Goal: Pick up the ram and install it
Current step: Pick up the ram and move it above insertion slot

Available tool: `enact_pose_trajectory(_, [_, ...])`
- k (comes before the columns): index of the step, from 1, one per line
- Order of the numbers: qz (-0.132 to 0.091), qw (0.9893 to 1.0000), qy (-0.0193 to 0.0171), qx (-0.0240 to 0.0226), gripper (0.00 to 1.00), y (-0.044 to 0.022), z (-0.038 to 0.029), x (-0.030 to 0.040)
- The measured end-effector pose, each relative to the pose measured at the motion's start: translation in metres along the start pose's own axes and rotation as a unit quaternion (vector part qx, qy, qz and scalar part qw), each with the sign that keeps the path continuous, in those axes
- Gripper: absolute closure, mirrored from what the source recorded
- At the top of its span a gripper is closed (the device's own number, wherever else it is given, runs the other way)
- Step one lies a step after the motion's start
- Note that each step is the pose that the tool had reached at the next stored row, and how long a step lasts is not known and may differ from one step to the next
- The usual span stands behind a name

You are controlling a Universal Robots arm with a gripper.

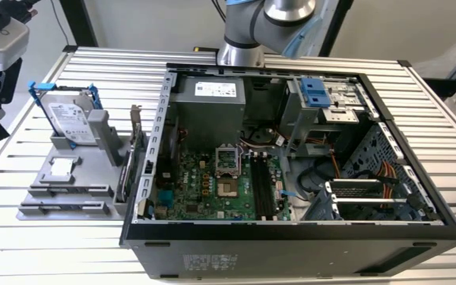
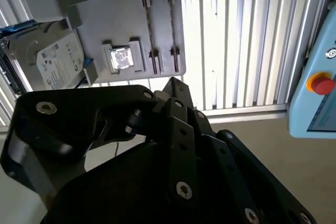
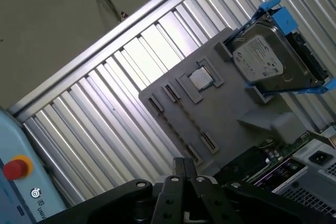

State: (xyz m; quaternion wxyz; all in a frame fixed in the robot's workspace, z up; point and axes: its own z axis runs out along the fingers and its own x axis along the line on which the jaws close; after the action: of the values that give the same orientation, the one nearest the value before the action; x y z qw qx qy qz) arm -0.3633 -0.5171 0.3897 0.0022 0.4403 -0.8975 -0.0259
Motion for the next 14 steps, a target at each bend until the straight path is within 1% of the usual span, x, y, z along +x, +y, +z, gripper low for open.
enact_pose_trajectory(7, [-0.023, 0.9997, 0.0011, -0.0004, 1.0, 0.0001, 0.0, 0.0])
enact_pose_trajectory(14, [-0.046, 0.9989, 0.0022, -0.0009, 1.0, 0.0001, 0.0, 0.0001])
